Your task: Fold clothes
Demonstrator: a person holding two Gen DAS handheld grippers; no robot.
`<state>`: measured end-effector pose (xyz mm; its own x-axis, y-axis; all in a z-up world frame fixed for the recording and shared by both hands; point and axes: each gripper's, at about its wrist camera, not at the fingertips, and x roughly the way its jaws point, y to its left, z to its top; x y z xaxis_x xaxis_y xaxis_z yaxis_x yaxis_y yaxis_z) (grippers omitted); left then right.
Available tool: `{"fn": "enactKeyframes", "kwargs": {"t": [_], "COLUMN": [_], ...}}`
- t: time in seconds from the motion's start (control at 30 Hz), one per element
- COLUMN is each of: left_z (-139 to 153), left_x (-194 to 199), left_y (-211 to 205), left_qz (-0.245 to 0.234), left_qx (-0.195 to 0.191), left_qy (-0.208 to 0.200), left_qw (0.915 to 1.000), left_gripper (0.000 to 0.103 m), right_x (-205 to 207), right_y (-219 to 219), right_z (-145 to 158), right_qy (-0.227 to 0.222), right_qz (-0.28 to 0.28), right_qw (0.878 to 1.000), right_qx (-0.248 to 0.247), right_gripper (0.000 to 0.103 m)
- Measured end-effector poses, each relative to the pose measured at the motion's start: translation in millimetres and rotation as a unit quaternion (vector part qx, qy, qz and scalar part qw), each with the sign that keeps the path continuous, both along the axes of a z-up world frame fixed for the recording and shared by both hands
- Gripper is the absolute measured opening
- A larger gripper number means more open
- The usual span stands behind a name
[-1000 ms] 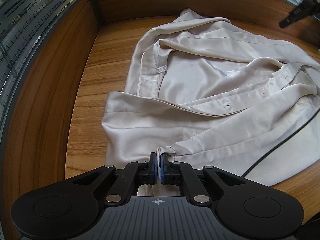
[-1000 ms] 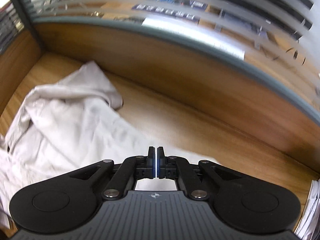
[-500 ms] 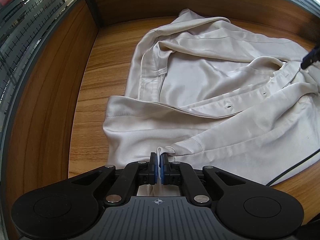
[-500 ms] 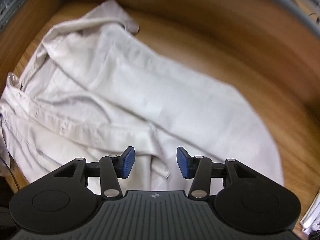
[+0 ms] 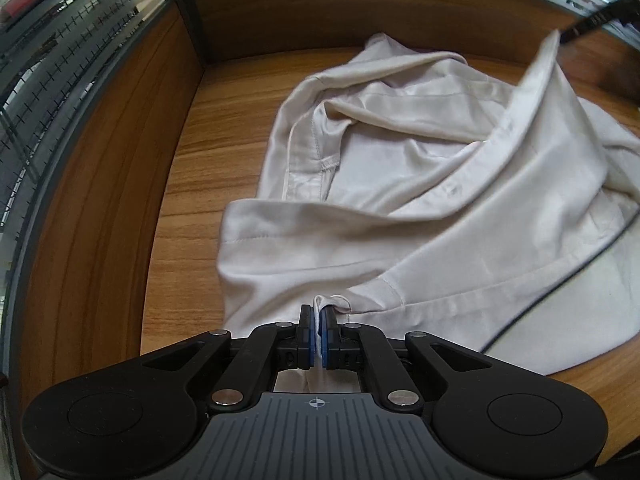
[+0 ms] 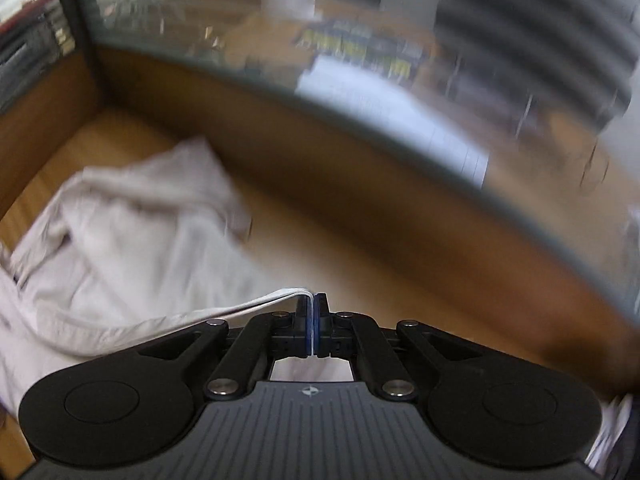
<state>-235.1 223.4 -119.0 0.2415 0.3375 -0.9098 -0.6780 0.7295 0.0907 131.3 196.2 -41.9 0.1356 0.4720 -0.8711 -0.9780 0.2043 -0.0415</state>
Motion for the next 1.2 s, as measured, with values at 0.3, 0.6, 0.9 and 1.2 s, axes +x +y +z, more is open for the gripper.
{"fn": "enactKeyframes", "kwargs": {"t": [0.3,0.6,0.9,1.2], "left_z": [-2,-6,-7,-10], "left_x": [-4,-1,-1,-8], "left_y": [-2,-6,-11,-18], "left_qz": [0.020,-0.004,-0.026,-0.033], "left_qx": [-0.002,-0.005,-0.001,-0.001], "left_qy": [-0.006,-0.004,-0.001,0.000], "left_qw": [0.9998,1.0000,0.9997,0.9995], "left_gripper": [0.005,0.005,0.005,0.005], "right_x": [-3,-15,-43,-46], "right_y": [13,-75,-130,-138], "right_z": [0,-42,-97,-110], "right_qy": [0.031,0.130,0.200,0.252], "right_qz": [0.019,-0.040,-0.096,-0.127], "right_qw": [0.998,0.985,0.965,0.952], "right_qx": [-0.042,-0.106,-0.143,-0.123], "right_gripper": [0.021,0.022,0.046,0.050]}}
